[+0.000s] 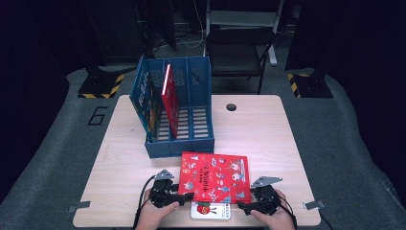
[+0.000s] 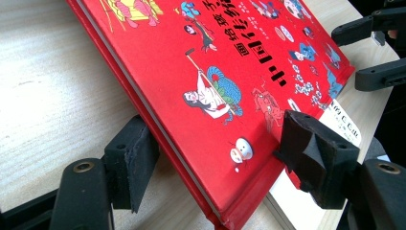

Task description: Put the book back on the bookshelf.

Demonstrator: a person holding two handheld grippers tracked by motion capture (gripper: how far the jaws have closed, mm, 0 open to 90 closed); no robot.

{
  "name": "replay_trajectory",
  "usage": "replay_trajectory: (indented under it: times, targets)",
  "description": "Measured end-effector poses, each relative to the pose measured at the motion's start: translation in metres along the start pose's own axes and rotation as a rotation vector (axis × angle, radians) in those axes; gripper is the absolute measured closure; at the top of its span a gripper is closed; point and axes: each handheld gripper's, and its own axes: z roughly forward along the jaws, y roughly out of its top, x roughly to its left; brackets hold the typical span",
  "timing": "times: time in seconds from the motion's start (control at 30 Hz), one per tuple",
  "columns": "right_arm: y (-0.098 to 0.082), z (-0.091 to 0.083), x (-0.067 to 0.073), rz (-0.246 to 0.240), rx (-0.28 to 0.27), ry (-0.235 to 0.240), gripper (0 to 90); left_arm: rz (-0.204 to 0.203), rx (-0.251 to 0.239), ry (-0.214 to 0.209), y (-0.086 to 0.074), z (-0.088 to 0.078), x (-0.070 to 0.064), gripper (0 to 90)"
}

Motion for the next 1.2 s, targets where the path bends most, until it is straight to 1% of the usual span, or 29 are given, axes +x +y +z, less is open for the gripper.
replay_trajectory:
  times: [0.03, 0.1, 0.13, 0.17, 0.23, 0.27, 0.3, 0.33, 0.37, 0.4, 0.43, 0.47, 0.6, 0.63, 0.67, 0.7, 0.73, 0.77, 0.8, 0.83, 0.87, 0.9, 0.93, 1.0, 1.1, 1.13, 1.17, 1.2]
  targets:
    - [0.0, 0.0, 0.0, 0.0, 0.003, 0.002, 23.1, -0.004, 0.001, -0.005, 0.0, 0.0, 0.0, 29.7]
    - [0.0, 0.0, 0.001, 0.003, -0.002, -0.009, 22.8, 0.014, 0.014, -0.006, 0.0, 0.0, 0.002, 29.7]
    - [-0.001, 0.001, 0.0, -0.019, -0.003, -0.013, 22.8, 0.001, 0.015, -0.008, 0.0, 0.0, 0.002, 29.7]
    - [-0.001, 0.0, 0.001, -0.014, 0.009, -0.009, 22.8, -0.007, 0.012, -0.006, 0.0, 0.001, 0.002, 29.7]
    - [-0.002, 0.0, 0.001, -0.019, 0.009, -0.015, 23.4, -0.021, 0.019, -0.012, 0.0, 0.002, 0.002, 29.6]
    - [-0.002, -0.001, 0.001, -0.022, 0.011, -0.022, 23.6, -0.019, 0.024, -0.009, 0.0, 0.002, 0.002, 29.7]
    - [-0.003, 0.0, 0.0, -0.021, 0.007, -0.016, 25.6, -0.008, 0.029, 0.003, 0.0, 0.003, 0.004, 29.6]
    - [-0.004, 0.002, -0.001, -0.027, 0.033, 0.0, 25.0, -0.02, 0.031, -0.004, -0.001, 0.002, 0.004, 29.8]
    - [-0.004, 0.003, 0.0, -0.021, 0.043, -0.007, 25.7, -0.007, 0.03, 0.008, 0.0, 0.002, 0.005, 30.1]
    - [-0.004, 0.003, 0.002, -0.029, 0.044, -0.023, 26.0, -0.018, 0.027, 0.006, -0.001, 0.003, 0.004, 30.1]
    - [-0.004, 0.003, 0.003, -0.027, 0.036, -0.028, 25.9, -0.018, 0.03, 0.005, 0.0, 0.003, 0.004, 30.1]
    - [-0.004, 0.003, 0.003, -0.027, 0.029, -0.026, 25.9, -0.004, 0.031, 0.011, 0.0, 0.002, 0.005, 30.1]
    - [-0.004, 0.003, 0.003, -0.027, 0.025, -0.027, 26.5, -0.006, 0.022, 0.012, 0.0, 0.001, 0.003, 30.1]
    - [-0.003, 0.003, 0.002, -0.033, 0.032, -0.025, 26.5, -0.019, 0.02, 0.01, 0.001, 0.001, 0.001, 30.1]
    - [-0.003, 0.003, 0.001, -0.037, 0.033, -0.024, 26.5, 0.001, 0.017, 0.018, 0.001, 0.0, 0.001, 30.3]
    - [-0.003, 0.003, 0.001, -0.037, 0.032, -0.024, 26.5, 0.011, 0.016, 0.023, 0.002, -0.001, 0.001, 30.4]
    - [-0.004, 0.004, 0.001, -0.036, 0.028, -0.024, 26.5, 0.015, 0.024, 0.02, 0.003, -0.002, 0.0, 30.4]
    - [-0.003, 0.004, 0.001, -0.036, 0.031, -0.019, 26.5, 0.009, 0.014, 0.026, 0.003, -0.002, -0.001, 30.5]
    - [-0.003, 0.003, 0.0, -0.038, 0.032, -0.009, 26.5, 0.006, 0.015, 0.023, 0.003, -0.003, -0.002, 30.6]
    - [-0.003, 0.003, -0.001, -0.036, 0.029, -0.007, 26.5, 0.005, 0.019, 0.023, 0.003, -0.003, -0.002, 30.6]
    - [-0.003, 0.004, -0.001, -0.033, 0.019, -0.011, 26.5, -0.006, 0.02, 0.019, 0.003, -0.004, -0.002, 30.6]
    - [-0.003, 0.003, 0.0, -0.024, 0.019, -0.009, 26.6, -0.004, 0.011, 0.026, 0.003, -0.004, -0.002, 30.6]
    - [-0.003, 0.002, 0.0, -0.04, 0.016, -0.007, 26.7, 0.0, 0.013, 0.024, 0.003, -0.005, -0.002, 30.7]
    - [-0.002, 0.001, 0.001, -0.036, -0.001, -0.015, 26.7, -0.011, 0.002, 0.024, 0.004, -0.006, -0.003, 30.7]
    - [-0.002, 0.001, 0.002, -0.036, -0.011, -0.005, 26.8, -0.008, 0.002, 0.017, 0.006, -0.011, -0.004, 31.7]
    - [-0.002, 0.001, 0.002, -0.039, -0.007, -0.006, 26.9, -0.006, -0.004, 0.021, 0.006, -0.012, -0.005, 32.1]
    - [-0.002, 0.001, 0.002, -0.042, -0.009, -0.009, 26.9, -0.004, 0.001, 0.013, 0.007, -0.014, -0.006, 32.6]
    - [-0.002, 0.0, 0.003, -0.046, -0.013, -0.014, 26.9, -0.006, -0.006, 0.018, 0.007, -0.015, -0.007, 32.9]
